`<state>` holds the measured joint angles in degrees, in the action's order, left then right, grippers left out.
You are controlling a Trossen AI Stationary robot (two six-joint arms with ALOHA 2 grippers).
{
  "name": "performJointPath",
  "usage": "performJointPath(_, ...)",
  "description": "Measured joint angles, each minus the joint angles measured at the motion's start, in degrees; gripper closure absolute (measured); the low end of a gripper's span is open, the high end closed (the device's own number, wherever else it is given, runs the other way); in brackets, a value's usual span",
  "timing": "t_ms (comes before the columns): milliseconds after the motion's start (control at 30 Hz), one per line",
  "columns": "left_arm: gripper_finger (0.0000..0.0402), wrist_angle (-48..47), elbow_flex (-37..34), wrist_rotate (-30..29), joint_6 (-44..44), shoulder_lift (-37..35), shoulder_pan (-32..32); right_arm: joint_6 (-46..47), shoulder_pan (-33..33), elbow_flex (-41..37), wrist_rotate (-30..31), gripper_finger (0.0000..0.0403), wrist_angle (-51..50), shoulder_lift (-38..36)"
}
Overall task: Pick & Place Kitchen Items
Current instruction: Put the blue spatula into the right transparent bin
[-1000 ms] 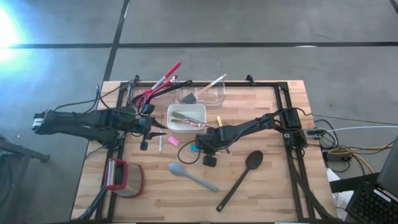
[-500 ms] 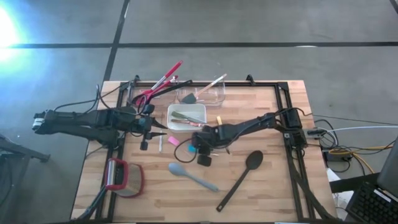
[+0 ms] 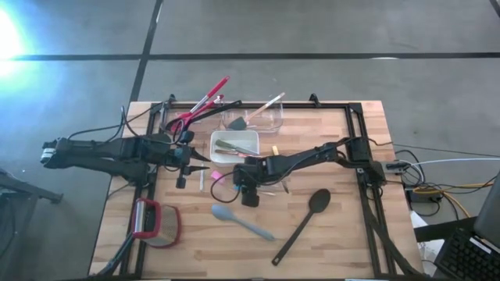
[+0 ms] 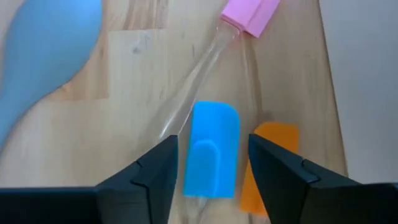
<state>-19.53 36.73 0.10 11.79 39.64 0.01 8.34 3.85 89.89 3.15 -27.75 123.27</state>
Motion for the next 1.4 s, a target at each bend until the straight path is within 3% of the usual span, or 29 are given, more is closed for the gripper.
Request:
performJointPath(300, 0.0293, -0.2, 0.0, 0.0, 0.3, 0.0, 0.0, -1.4, -0.6, 2.0, 0.3, 0.0182, -0.7, 2.3)
performJointPath(667, 0.0293, -0.2, 0.0, 0.0, 0.4, 0.0, 0.0, -2.5, 1.3, 2.0, 0.7, 0.0181, -2.1, 2.8)
performJointPath(1033, 0.0293, -0.2, 0.0, -0.2, 0.3, 0.0, 0.0, -2.7, 3.0, 5.1, 6.2, 0.0184, -9.6, 2.8)
performJointPath(1400, 0.0293, -0.2, 0.0, -0.2, 0.3, 0.0, 0.0, -1.9, 2.3, 4.5, 1.4, 0.0189, -8.8, 2.7)
